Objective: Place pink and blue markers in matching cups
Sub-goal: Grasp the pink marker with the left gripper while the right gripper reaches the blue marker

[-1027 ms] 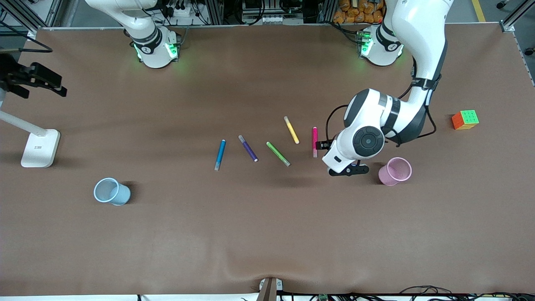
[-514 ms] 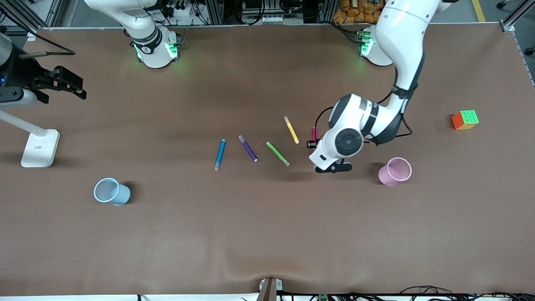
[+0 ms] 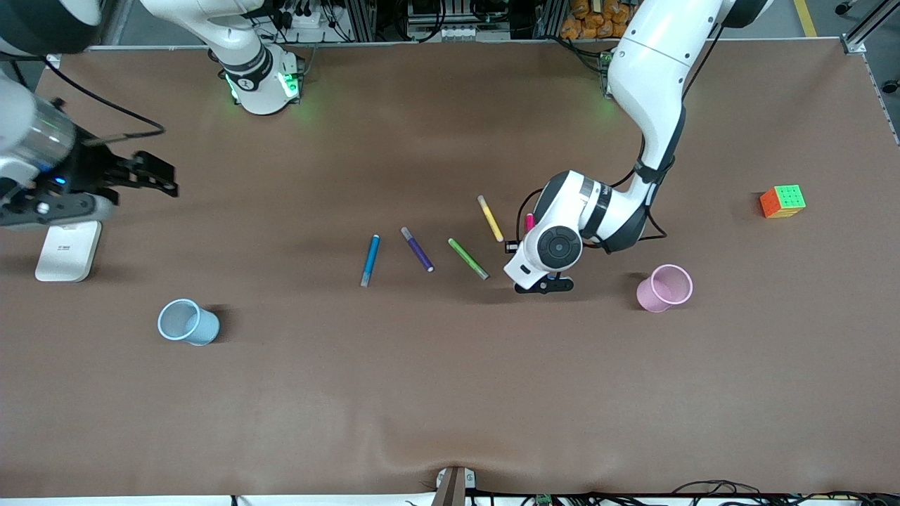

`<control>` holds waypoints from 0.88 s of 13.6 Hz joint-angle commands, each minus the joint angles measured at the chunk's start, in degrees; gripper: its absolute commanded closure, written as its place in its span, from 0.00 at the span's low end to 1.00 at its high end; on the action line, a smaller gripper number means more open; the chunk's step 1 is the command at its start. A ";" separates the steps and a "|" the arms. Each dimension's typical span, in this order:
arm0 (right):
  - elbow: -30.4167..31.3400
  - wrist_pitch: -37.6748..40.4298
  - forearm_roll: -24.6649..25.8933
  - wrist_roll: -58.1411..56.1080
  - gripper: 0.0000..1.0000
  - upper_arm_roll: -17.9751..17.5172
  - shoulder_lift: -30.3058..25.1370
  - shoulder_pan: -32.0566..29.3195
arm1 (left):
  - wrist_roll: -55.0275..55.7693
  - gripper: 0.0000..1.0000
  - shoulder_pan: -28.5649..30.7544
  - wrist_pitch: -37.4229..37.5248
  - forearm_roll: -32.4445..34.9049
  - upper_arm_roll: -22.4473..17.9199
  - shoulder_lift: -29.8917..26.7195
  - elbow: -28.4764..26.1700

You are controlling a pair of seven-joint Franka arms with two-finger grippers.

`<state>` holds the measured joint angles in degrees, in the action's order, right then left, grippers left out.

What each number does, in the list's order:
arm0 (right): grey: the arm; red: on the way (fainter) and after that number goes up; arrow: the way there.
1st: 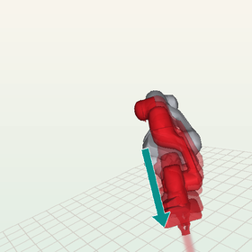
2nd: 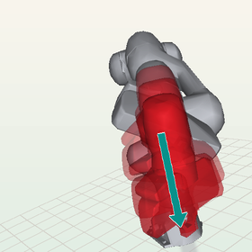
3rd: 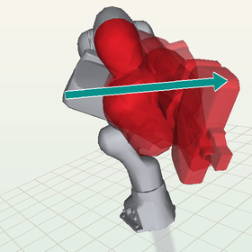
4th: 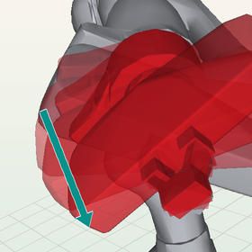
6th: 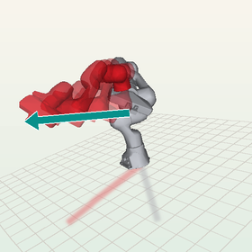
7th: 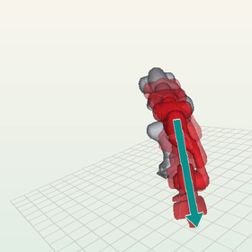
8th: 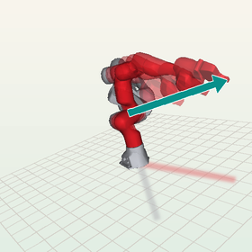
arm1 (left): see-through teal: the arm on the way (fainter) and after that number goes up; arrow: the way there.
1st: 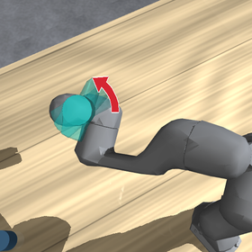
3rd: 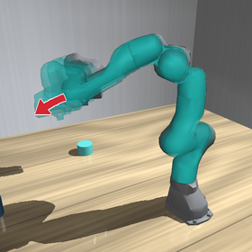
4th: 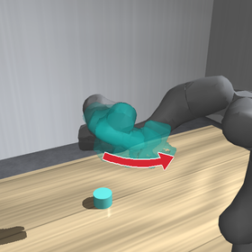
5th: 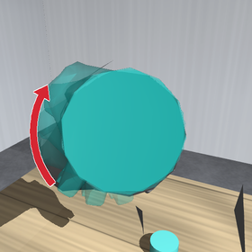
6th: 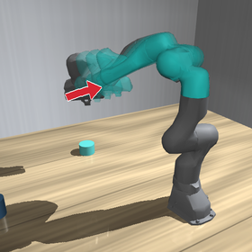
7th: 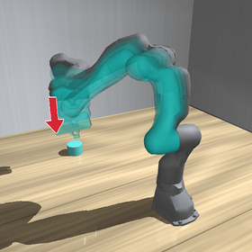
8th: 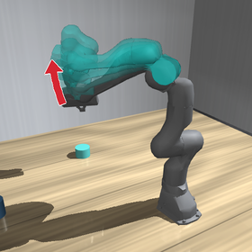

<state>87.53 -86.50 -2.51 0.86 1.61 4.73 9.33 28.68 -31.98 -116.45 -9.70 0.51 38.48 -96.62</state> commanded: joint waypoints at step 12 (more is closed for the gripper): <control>-0.08 -23.25 -0.75 16.18 0.00 0.32 23.02 14.75 | -1.17 0.65 -0.54 -2.38 2.32 -0.34 2.13 1.08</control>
<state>88.46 -107.33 -2.63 14.43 1.41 24.63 22.20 28.06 -32.06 -118.65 -8.25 0.47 40.09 -96.34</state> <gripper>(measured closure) 0.000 0.595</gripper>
